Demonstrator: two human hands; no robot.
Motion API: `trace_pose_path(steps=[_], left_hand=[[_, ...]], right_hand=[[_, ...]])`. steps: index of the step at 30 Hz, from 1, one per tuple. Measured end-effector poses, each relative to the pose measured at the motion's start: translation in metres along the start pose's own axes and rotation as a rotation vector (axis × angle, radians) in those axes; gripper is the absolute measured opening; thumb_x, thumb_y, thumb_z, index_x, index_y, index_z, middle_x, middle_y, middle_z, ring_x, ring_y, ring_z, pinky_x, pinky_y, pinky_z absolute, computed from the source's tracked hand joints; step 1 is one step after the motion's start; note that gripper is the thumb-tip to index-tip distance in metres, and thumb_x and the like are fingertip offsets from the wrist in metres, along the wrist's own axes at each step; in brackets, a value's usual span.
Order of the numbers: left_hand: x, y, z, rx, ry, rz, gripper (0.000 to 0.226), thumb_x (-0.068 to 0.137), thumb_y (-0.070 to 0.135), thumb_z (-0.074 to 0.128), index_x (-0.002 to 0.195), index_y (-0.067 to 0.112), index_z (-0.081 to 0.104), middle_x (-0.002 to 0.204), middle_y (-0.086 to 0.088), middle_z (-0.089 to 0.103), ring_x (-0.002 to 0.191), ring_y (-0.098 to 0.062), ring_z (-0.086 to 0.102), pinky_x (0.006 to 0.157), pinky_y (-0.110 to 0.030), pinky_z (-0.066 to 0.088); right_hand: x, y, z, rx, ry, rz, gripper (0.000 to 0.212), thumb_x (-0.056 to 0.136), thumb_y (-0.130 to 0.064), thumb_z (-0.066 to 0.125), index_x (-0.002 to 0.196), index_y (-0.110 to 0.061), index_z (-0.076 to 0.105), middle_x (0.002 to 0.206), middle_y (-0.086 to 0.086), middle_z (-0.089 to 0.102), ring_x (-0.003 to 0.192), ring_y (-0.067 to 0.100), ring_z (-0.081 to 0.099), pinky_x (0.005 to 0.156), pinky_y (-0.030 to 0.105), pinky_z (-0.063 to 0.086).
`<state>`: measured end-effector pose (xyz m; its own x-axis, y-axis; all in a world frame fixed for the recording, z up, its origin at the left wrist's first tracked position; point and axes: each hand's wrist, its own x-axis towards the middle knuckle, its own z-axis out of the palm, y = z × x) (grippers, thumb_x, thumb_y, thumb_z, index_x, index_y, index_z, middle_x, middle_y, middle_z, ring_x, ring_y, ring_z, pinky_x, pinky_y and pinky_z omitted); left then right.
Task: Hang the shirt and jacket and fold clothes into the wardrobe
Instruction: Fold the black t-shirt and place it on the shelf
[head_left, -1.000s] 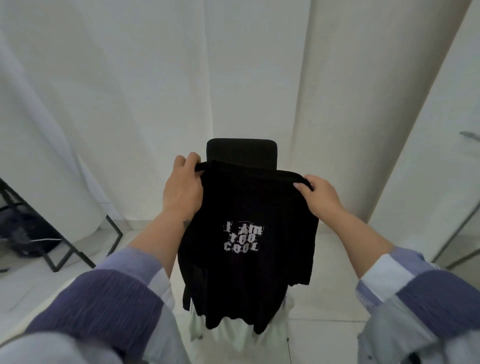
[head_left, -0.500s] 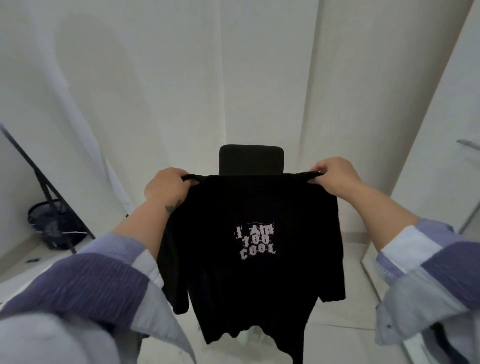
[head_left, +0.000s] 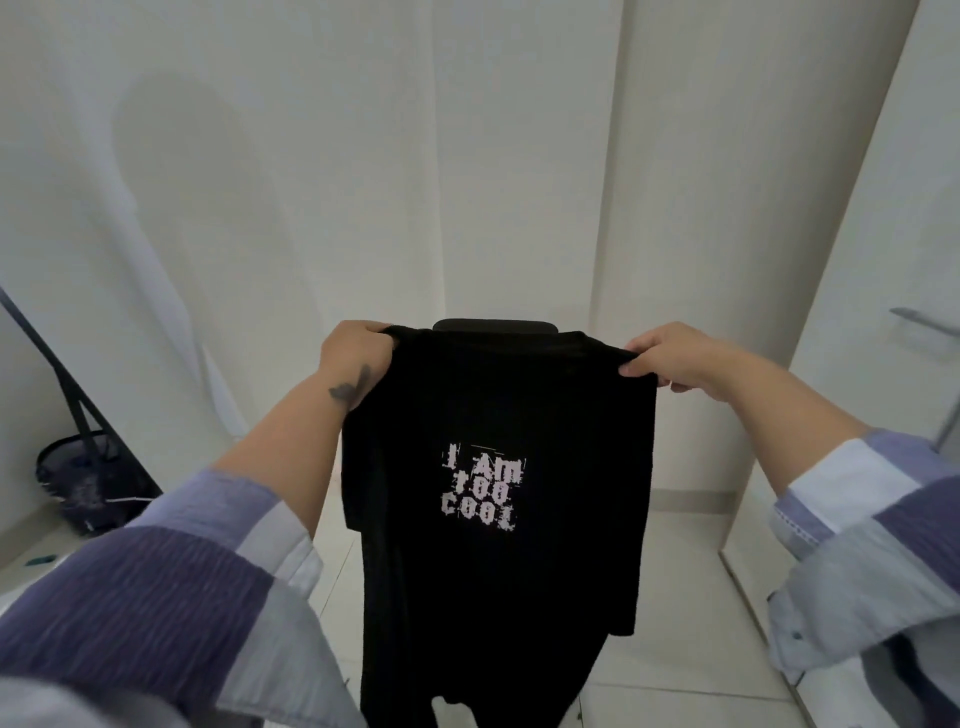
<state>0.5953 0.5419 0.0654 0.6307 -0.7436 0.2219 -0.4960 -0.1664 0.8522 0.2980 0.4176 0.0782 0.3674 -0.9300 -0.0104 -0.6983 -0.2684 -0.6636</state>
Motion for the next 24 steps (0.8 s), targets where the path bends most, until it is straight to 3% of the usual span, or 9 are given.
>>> trace_pose_path(steps=[4, 7, 9, 11, 14, 16, 18, 20, 24], left_hand=[[0.0, 0.013, -0.005, -0.076, -0.118, -0.009, 0.017, 0.083, 0.002, 0.053, 0.085, 0.005, 0.069, 0.074, -0.003, 0.057, 0.068, -0.021, 0.052, 0.054, -0.021, 0.042], [-0.003, 0.011, -0.012, -0.105, -0.166, 0.004, 0.011, 0.075, 0.013, 0.055, 0.084, 0.013, 0.062, 0.075, 0.002, 0.052, 0.074, -0.023, 0.047, 0.068, -0.029, 0.039], [-0.007, 0.006, -0.014, -0.358, -0.189, -0.043, 0.019, 0.067, 0.021, 0.056, 0.082, 0.01, 0.062, 0.074, -0.005, 0.053, 0.07, -0.024, 0.048, 0.069, -0.032, 0.04], [-0.01, 0.003, -0.012, -0.615, -0.227, -0.07, 0.013, 0.075, 0.018, 0.049, 0.076, 0.008, 0.056, 0.064, -0.003, 0.047, 0.059, -0.018, 0.044, 0.058, -0.027, 0.038], [-0.012, 0.009, -0.011, -0.73, -0.352, -0.116, 0.033, 0.084, 0.014, 0.034, 0.054, 0.013, 0.048, 0.046, 0.005, 0.037, 0.039, -0.01, 0.036, 0.041, -0.018, 0.029], [-0.009, 0.015, -0.013, -0.753, -0.384, -0.154, 0.046, 0.082, 0.015, 0.033, 0.037, 0.018, 0.035, 0.038, 0.008, 0.026, 0.031, -0.009, 0.023, 0.039, -0.016, 0.016], [-0.003, 0.018, -0.015, -0.765, -0.366, -0.193, 0.046, 0.08, 0.017, 0.035, 0.034, 0.02, 0.029, 0.039, 0.008, 0.02, 0.034, -0.009, 0.017, 0.044, -0.02, 0.01], [0.001, 0.019, -0.015, -0.761, -0.354, -0.178, 0.05, 0.082, 0.018, 0.034, 0.032, 0.02, 0.031, 0.038, 0.008, 0.022, 0.033, -0.008, 0.02, 0.042, -0.018, 0.013], [0.003, 0.016, -0.012, -0.804, -0.363, -0.153, 0.059, 0.088, 0.017, 0.031, 0.031, 0.017, 0.046, 0.036, 0.007, 0.037, 0.028, -0.009, 0.038, 0.036, -0.01, 0.031]], right_hand=[[0.008, 0.004, 0.007, -0.028, 0.153, -0.03, 0.012, 0.084, -0.006, 0.064, 0.091, -0.014, 0.07, 0.072, -0.003, 0.057, 0.064, 0.009, 0.049, 0.055, 0.02, 0.034], [0.017, 0.004, 0.009, -0.024, 0.271, -0.017, 0.013, 0.081, -0.01, 0.067, 0.091, -0.014, 0.074, 0.084, 0.004, 0.067, 0.081, 0.019, 0.059, 0.071, 0.024, 0.042], [0.02, 0.0, 0.009, -0.05, 0.295, 0.009, 0.009, 0.082, -0.018, 0.068, 0.088, -0.016, 0.074, 0.085, 0.006, 0.067, 0.082, 0.023, 0.06, 0.069, 0.025, 0.041], [0.027, -0.006, 0.011, -0.094, 0.299, 0.057, 0.014, 0.081, -0.028, 0.069, 0.084, -0.015, 0.072, 0.079, 0.006, 0.065, 0.077, 0.025, 0.059, 0.061, 0.026, 0.039], [0.039, -0.017, 0.015, -0.137, 0.29, 0.161, 0.02, 0.086, -0.024, 0.059, 0.099, -0.013, 0.07, 0.076, 0.007, 0.066, 0.069, 0.026, 0.062, 0.059, 0.025, 0.041], [0.039, -0.027, 0.021, 0.036, 0.183, 0.199, 0.028, 0.094, -0.016, 0.042, 0.116, -0.016, 0.061, 0.083, 0.009, 0.07, 0.071, 0.027, 0.065, 0.063, 0.028, 0.046], [0.032, -0.033, 0.024, 0.31, 0.049, 0.164, 0.03, 0.098, -0.015, 0.03, 0.117, -0.021, 0.052, 0.104, 0.013, 0.065, 0.087, 0.032, 0.061, 0.073, 0.041, 0.048], [0.028, -0.032, 0.028, 0.666, -0.105, 0.099, 0.027, 0.1, -0.015, 0.024, 0.098, -0.021, 0.05, 0.105, 0.01, 0.058, 0.09, 0.034, 0.056, 0.077, 0.052, 0.044], [0.032, -0.03, 0.041, 1.183, -0.275, 0.021, 0.032, 0.098, -0.024, 0.029, 0.077, -0.019, 0.052, 0.085, 0.002, 0.057, 0.079, 0.027, 0.055, 0.089, 0.047, 0.04]])
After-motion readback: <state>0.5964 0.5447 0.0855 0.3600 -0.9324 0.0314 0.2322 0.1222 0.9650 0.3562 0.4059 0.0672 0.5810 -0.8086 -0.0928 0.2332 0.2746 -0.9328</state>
